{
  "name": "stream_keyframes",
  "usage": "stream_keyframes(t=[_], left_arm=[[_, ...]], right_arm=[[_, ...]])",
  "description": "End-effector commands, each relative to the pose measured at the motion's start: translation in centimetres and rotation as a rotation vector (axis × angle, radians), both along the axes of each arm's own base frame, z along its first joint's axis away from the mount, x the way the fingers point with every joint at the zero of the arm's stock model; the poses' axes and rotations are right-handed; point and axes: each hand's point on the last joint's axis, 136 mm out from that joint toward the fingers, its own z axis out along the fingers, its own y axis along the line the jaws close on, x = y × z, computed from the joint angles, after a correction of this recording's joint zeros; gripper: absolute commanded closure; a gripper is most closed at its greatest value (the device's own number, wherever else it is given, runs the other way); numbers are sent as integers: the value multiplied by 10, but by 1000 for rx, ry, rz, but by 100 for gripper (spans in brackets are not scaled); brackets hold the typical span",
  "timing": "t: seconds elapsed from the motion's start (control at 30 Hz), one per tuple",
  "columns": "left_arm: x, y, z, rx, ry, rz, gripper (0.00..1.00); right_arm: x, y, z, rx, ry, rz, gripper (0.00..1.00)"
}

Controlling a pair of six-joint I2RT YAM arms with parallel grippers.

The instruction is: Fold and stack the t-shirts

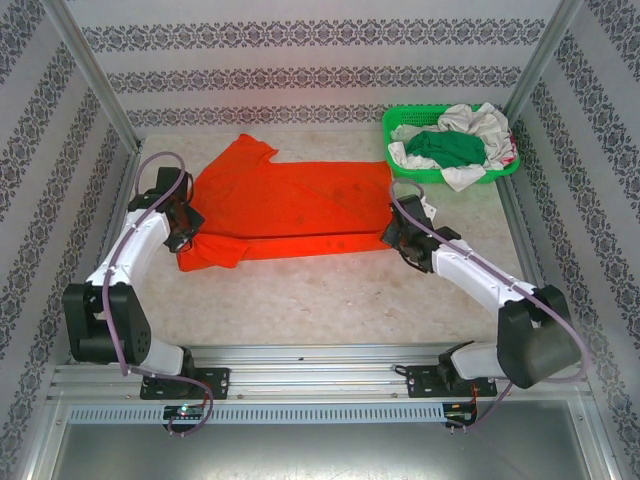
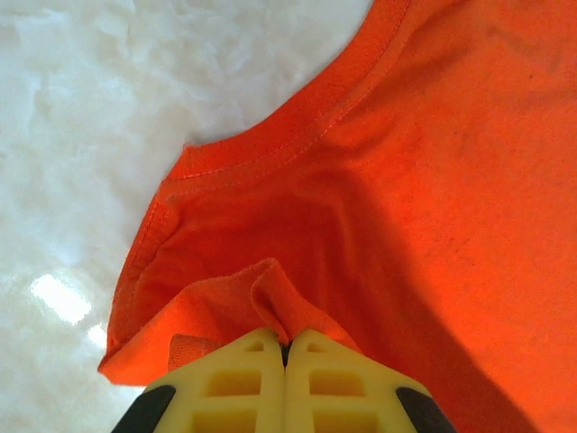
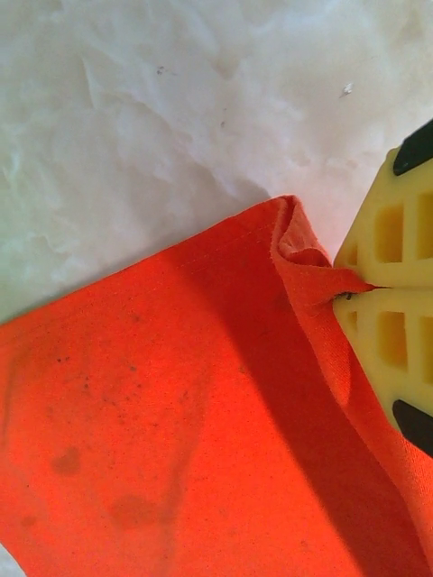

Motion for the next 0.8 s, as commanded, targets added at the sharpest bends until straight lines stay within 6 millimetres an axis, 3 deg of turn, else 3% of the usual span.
stream_keyframes(t=[0.0, 0.43, 0.77], left_arm=[[15, 4, 11, 65, -29, -55, 100], [48, 10, 13, 111, -16, -91, 100], [76, 11, 13, 116, -25, -106, 100]], right_arm=[[14, 3, 8, -6, -24, 25, 100], [51, -1, 2, -27, -16, 34, 100], [57, -7, -8, -26, 5, -2, 100]])
